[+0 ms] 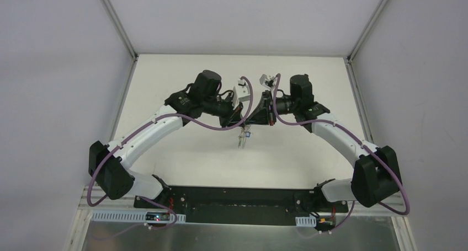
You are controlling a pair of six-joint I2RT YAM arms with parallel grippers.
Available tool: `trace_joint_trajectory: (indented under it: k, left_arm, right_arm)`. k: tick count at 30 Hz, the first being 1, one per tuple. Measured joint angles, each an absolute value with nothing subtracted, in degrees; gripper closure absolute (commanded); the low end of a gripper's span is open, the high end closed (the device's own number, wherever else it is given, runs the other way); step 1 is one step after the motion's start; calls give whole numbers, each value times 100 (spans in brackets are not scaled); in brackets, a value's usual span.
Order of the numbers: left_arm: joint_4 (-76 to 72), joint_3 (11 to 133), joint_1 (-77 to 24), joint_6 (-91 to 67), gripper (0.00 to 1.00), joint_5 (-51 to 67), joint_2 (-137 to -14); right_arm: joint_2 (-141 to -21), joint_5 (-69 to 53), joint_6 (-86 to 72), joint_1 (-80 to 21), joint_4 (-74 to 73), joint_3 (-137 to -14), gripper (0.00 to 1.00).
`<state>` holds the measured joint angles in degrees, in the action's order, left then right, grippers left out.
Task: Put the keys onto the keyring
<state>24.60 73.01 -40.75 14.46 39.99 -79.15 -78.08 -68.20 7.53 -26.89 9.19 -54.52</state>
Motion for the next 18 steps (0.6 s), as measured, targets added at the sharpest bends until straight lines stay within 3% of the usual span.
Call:
trace_joint_trajectory:
  k: [9, 18]
  left_arm:
    - [2097, 7133, -3911, 1393, 68, 4305, -7738]
    - [1669, 6659, -3673, 1444, 63, 4777, -7432]
  right_arm:
    - [-7703, -6836, 738, -2508, 921, -5452, 100]
    - [-7655, -6864, 137, -2311, 1415, -5441, 100]
